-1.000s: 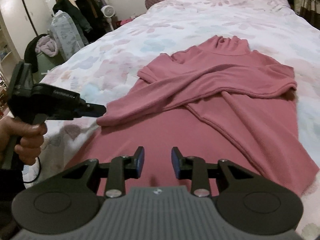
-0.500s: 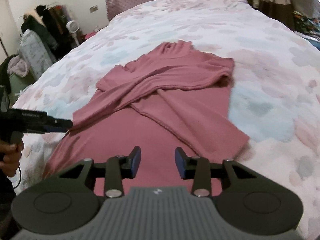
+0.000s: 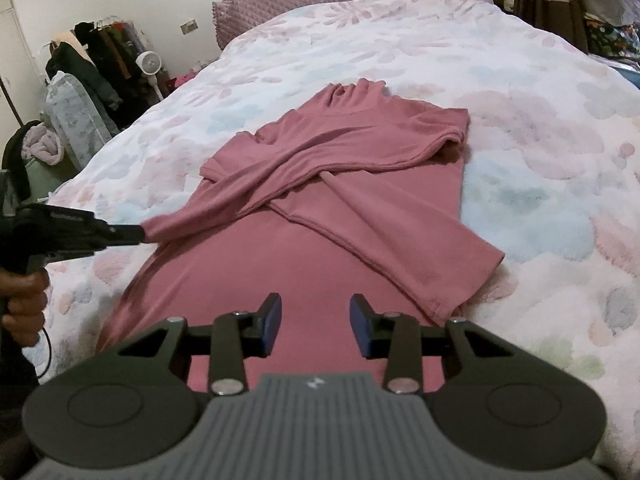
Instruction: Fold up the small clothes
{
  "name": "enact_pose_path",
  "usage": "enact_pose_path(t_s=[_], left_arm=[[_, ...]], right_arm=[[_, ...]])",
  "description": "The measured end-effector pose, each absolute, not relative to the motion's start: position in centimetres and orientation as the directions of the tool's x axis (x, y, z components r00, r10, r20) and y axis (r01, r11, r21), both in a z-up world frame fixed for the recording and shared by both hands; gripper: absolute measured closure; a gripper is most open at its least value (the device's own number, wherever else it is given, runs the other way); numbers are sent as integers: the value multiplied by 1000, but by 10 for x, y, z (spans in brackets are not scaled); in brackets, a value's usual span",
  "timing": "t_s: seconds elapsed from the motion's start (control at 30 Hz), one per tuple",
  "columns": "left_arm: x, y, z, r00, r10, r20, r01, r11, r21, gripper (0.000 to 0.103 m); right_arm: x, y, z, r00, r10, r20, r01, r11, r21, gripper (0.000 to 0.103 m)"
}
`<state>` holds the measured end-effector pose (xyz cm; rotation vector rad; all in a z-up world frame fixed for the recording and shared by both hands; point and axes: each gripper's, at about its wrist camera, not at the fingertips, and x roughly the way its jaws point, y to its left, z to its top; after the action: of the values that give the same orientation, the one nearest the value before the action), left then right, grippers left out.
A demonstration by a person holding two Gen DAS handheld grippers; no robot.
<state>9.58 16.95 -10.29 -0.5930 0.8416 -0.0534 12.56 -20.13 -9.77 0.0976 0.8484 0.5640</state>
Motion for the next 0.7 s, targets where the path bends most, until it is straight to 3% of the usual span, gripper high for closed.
enact_pose_path(t_s=[0.07,0.2,0.23,0.3,0.5,0.7], left_arm=[[99,171,-116,611,-272,-744,-202,855,-478,99],[89,168,-127,568,-284,-773,-191,867,-460,95],[85,167,-125,568,-278,-774,-182,875,-448,90],[76,169,-121,565,-295,-770,-166,874,-457,71],[39,177,-112,514,-383,-768,-115,856,-504,42],[16,172,-124,443,-456,-772,-128,820,-558,41]], right_arm=[[126,-206,-99,528,498,-688,-419,857,300,68],[126,-215,-100,531,474,-702,-384,873,300,68],[124,-218,-99,531,470,-705,-380,876,297,68],[123,-224,-98,527,451,-720,-367,885,286,67],[113,-256,-102,467,427,-775,-317,899,304,64],[99,-285,-117,389,436,-811,-236,899,370,64]])
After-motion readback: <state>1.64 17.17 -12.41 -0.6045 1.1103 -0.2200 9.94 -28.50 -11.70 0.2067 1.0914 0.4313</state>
